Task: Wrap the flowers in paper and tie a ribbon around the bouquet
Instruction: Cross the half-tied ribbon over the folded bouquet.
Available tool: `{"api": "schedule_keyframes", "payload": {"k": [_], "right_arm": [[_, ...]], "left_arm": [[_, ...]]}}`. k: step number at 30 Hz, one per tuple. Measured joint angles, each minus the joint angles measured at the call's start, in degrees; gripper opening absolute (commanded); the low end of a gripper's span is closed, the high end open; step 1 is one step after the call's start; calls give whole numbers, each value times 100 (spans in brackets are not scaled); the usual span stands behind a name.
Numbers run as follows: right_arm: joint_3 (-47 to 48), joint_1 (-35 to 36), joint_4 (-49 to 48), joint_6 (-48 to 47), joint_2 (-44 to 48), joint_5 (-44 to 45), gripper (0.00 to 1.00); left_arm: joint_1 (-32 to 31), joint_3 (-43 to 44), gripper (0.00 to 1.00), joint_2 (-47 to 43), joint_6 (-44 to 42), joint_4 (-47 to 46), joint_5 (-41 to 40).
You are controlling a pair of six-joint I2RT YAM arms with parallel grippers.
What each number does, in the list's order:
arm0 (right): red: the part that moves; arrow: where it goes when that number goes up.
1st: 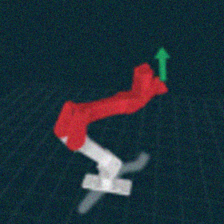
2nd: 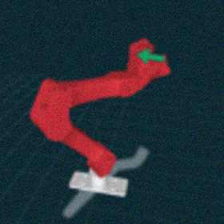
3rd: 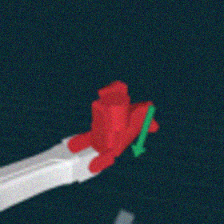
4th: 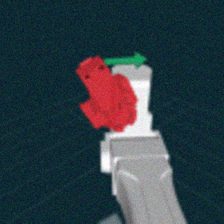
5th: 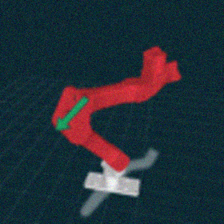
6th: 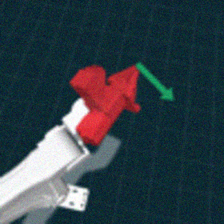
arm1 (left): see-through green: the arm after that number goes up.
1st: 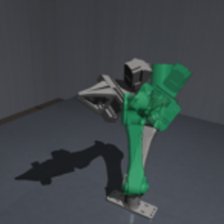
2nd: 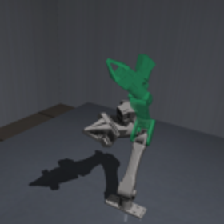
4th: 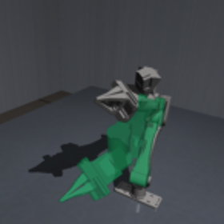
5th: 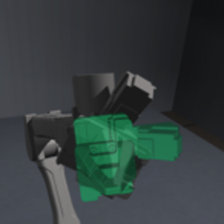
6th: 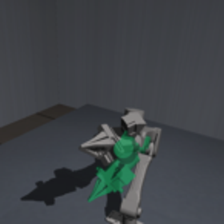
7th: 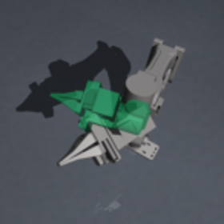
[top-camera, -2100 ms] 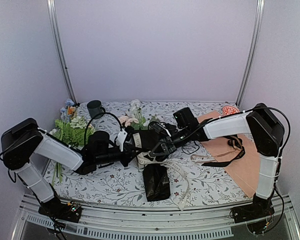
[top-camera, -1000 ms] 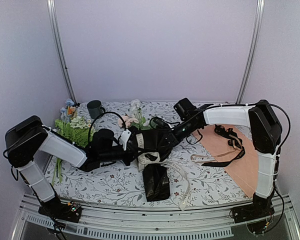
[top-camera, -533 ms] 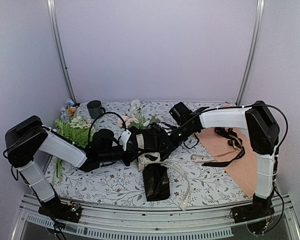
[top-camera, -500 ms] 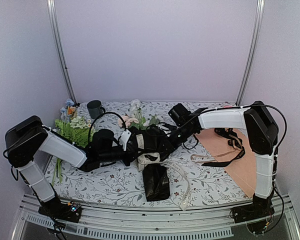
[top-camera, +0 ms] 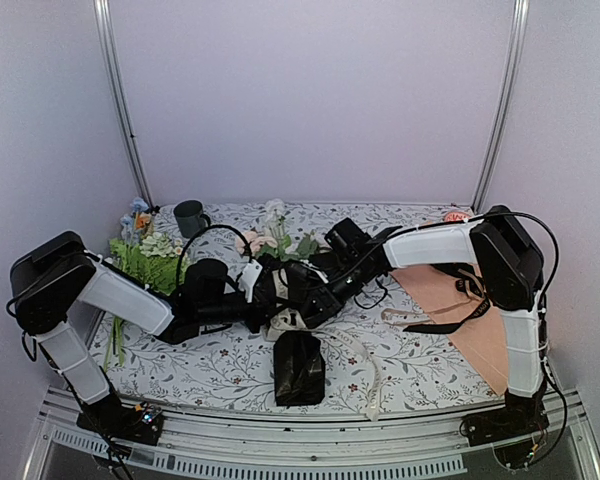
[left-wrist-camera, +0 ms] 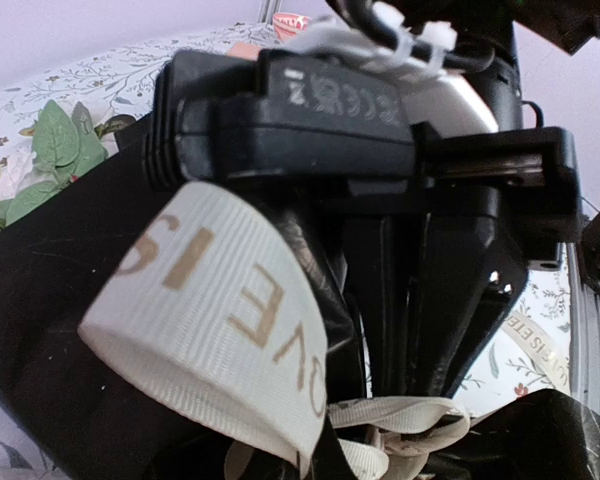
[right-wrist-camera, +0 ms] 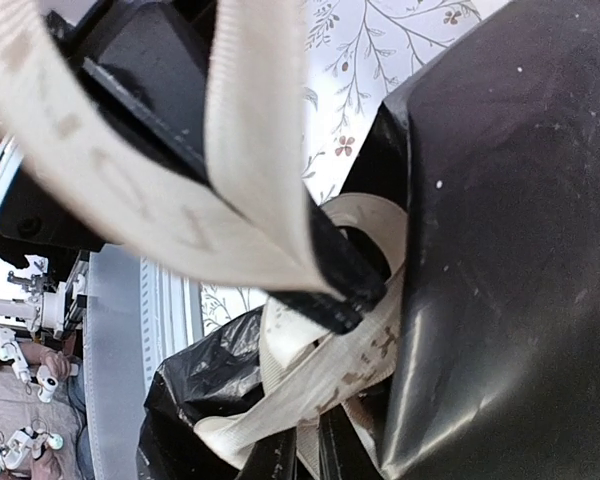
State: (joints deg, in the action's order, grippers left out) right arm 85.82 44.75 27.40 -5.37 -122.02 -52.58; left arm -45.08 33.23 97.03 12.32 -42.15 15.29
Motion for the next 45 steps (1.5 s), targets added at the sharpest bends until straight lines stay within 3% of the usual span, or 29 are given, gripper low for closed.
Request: {"api": "schedule_keyframes", "payload": {"k": [14,18,23,27,32,35,41,45], "right_arm": [[-74,0,-1364,756,-153,-219,13],[-105,0,-1572,833,-212,-225,13],[-160,0,-1714,905,-297,-295,13],[-184,-2,-1779,918,-387,-485,13],[-190,0,-1801,905,-420,-769,13],[-190,0,-1814,898,-431,-848,15],[-190,0,-1849,894,-476,-925,18],[-188,0,-1853,898,-492,-925,18]], "left_arm": [[92,-20,1,0,129,-24,59],[181,-48,30,0,240,-28,55],[404,-90,55,-7,590,20,-39],[514,-221,70,-227,850,179,-68],[562,-354,78,-879,922,409,-155],[577,-376,69,-1270,848,498,-245],[577,-758,11,-2168,654,723,-398],[435,-1095,4,-2529,640,1071,-468]]}}
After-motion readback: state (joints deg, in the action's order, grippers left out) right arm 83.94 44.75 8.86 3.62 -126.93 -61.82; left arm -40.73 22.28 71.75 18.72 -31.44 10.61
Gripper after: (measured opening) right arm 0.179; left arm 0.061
